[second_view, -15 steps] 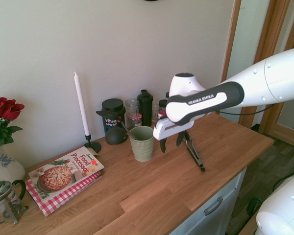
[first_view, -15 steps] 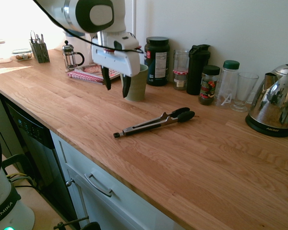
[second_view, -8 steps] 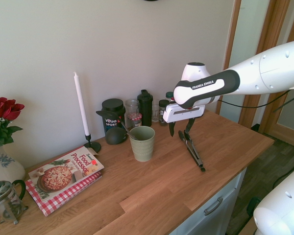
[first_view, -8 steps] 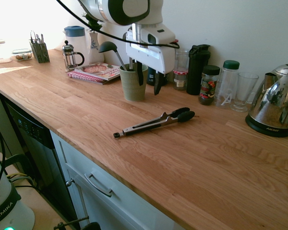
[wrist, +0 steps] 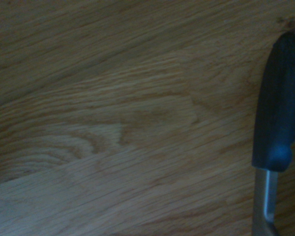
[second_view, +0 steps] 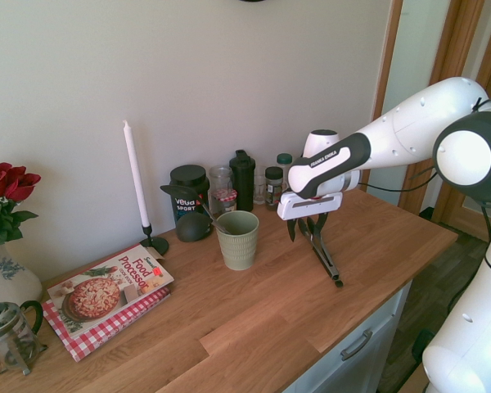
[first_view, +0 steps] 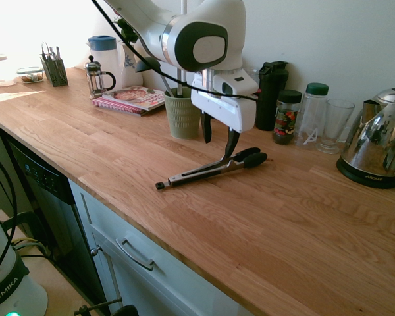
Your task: Put the tongs back in the holder
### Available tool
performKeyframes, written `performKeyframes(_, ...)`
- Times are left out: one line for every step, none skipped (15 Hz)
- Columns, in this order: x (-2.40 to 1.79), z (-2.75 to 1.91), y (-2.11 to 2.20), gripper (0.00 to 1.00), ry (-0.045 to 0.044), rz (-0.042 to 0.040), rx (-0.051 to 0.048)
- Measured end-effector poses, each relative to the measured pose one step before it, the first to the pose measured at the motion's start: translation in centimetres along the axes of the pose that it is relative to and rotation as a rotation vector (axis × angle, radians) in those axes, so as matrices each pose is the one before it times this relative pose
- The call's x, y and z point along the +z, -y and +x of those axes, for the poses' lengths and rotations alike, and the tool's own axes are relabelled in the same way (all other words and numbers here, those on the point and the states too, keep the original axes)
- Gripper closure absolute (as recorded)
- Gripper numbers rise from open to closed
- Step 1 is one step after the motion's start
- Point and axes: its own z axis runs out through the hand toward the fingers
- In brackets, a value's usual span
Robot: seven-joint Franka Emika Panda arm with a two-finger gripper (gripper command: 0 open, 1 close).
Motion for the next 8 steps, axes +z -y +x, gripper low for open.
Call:
performKeyframes(0.438,0.081,0.088,1.00,0.00435,0.00251,-0.00961)
performKeyframes(0.315,0.181,0.096,1.00,0.00309,-0.00022,-0.00302)
performKeyframes(0.180,0.306,0.154,1.00,0.00074,-0.00044,0.00078)
performKeyframes(0.113,0.334,0.207,1.00,0.00023,0.00133,-0.00120)
performKeyframes(0.118,0.299,0.161,1.00,0.00074,0.00126,-0.00075)
performKeyframes(0.174,0.202,0.157,1.00,0.00497,0.00145,0.00053)
performKeyframes(0.086,0.158,0.201,1.00,0.00179,0.00128,-0.00050)
performKeyframes(0.135,0.115,0.186,1.00,0.00100,-0.00033,-0.00162)
